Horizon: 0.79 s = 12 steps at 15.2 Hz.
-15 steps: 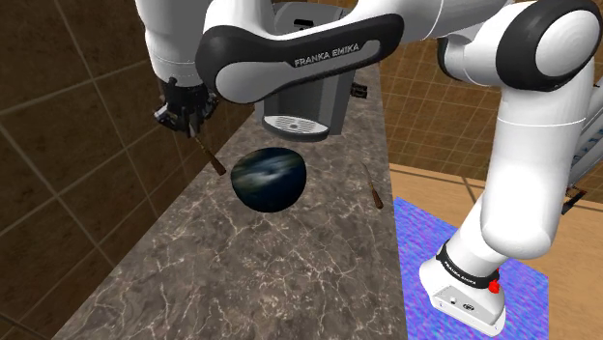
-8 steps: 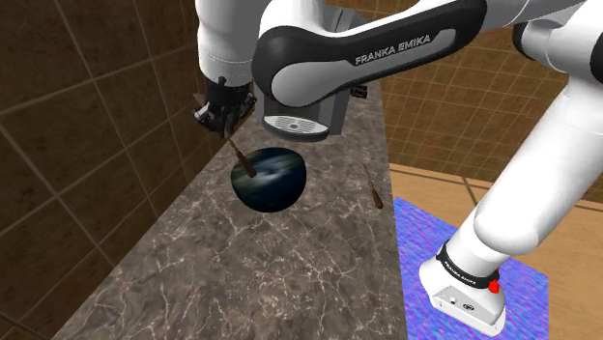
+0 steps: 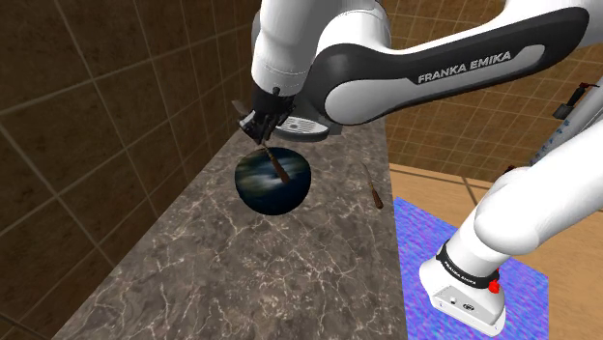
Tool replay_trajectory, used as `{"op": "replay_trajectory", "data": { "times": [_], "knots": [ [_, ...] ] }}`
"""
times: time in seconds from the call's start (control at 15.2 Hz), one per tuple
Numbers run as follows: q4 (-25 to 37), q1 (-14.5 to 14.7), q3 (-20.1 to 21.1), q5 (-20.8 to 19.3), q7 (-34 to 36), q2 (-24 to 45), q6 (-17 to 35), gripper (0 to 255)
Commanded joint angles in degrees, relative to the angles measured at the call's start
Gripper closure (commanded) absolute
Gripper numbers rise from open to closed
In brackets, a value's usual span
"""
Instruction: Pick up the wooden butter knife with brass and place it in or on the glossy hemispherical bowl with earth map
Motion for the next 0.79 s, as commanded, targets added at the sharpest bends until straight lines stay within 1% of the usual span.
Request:
{"op": "replay_trajectory", "data": {
  "times": [0.0, 0.73],
  "knots": [
    [-1.85, 0.18, -0.18, 0.29, 0.09, -0.6, 1.38, 255],
    [-7.76, -1.08, 1.97, -3.3, 4.49, 2.25, 9.24, 255]
  ]
}}
